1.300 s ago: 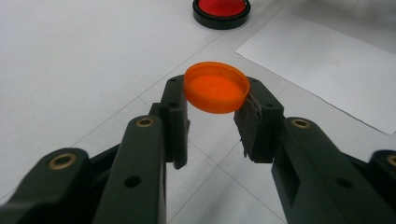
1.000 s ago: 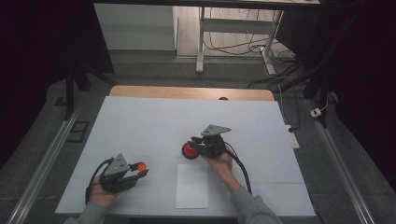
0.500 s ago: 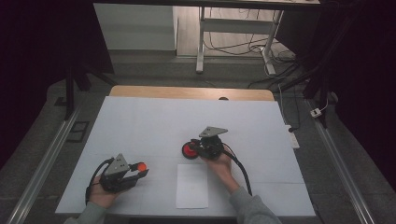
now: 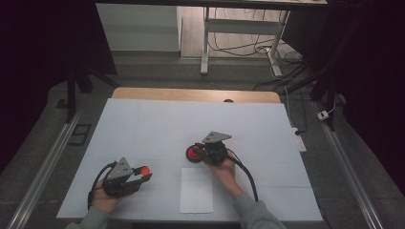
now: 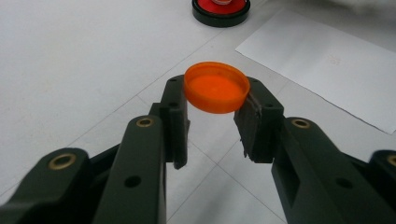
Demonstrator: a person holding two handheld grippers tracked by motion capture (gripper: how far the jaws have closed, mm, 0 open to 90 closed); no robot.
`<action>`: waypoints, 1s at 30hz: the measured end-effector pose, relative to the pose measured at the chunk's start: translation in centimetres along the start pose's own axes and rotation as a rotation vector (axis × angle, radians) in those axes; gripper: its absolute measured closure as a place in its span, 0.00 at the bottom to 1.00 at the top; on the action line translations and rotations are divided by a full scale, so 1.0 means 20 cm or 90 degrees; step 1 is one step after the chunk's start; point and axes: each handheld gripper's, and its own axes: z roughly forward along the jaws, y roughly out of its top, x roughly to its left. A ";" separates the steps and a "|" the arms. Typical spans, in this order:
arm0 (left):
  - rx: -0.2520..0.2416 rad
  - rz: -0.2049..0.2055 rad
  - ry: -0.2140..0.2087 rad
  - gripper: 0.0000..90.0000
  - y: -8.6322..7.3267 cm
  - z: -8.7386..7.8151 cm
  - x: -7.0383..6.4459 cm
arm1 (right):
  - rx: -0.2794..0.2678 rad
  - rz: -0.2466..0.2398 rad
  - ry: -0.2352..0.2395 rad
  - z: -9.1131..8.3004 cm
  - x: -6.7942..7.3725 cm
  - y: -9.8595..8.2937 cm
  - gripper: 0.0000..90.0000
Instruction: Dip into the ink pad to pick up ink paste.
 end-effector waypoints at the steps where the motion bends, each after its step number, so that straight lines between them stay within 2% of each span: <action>1: 0.000 0.001 0.000 0.73 0.00 0.00 0.00 | 0.000 -0.001 -0.001 0.00 0.00 0.00 0.81; 5: -0.001 0.002 0.000 0.73 0.00 0.00 0.00 | -0.007 0.009 0.004 0.00 0.00 -0.01 0.81; 30: -0.001 0.000 0.003 0.73 0.00 0.00 0.00 | -0.007 0.006 0.003 0.00 0.00 -0.01 0.81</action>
